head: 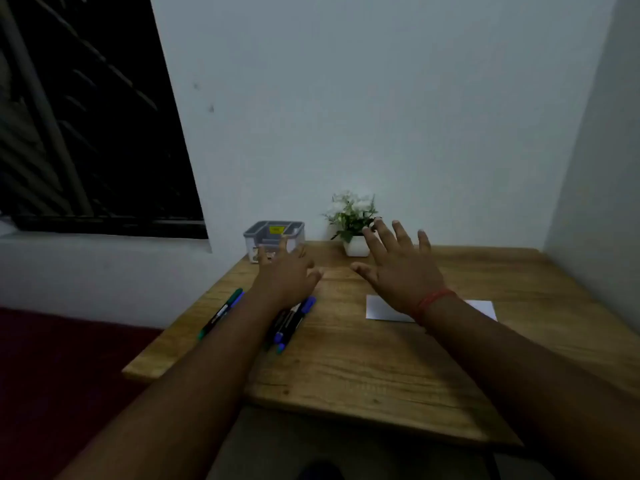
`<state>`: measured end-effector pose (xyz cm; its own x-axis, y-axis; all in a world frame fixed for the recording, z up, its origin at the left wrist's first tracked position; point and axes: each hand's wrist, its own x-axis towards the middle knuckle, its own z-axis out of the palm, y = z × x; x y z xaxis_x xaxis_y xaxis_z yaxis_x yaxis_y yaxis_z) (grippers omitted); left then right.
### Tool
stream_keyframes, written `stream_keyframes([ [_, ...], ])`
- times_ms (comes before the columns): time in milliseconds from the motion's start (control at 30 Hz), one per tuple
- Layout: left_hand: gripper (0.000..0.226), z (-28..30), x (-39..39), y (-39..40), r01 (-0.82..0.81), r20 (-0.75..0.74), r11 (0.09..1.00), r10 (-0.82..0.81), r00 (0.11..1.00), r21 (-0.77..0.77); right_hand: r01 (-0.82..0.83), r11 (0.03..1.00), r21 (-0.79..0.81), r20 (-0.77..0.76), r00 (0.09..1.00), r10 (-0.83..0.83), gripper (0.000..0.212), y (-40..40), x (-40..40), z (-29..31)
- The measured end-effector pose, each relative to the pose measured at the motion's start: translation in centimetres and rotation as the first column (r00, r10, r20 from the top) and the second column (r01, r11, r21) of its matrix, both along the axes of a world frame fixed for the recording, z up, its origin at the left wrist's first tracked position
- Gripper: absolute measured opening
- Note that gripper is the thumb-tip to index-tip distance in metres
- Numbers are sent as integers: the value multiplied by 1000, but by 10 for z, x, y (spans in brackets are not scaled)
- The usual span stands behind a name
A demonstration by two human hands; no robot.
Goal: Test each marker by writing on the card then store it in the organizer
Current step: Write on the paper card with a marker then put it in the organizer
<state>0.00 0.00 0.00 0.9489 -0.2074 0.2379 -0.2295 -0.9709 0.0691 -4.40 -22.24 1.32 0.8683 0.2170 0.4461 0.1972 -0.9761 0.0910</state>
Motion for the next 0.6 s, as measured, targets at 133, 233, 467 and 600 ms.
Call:
stream_keyframes([
  [133, 22, -14, -11, 22, 58, -99, 998, -56, 994, 20, -40, 998, -47, 2, 999, 40, 97, 14, -4, -10],
  [233, 22, -18, -15, 25, 87, -124, 994, -79, 989, 60, -57, 997, -46, 40, 998, 58, 87, 20, -2, -20],
  [467, 36, -10, -7, 2, 94, -141, 978, -68, 988, 188, -78, 997, -14, 55, 995, 79, 88, 12, -5, -23],
  [600, 41, -11, 2, -20, 42, -165, 984, -13, 986, 174, -79, 997, -17, 47, 996, 80, 81, -1, -4, -28],
])
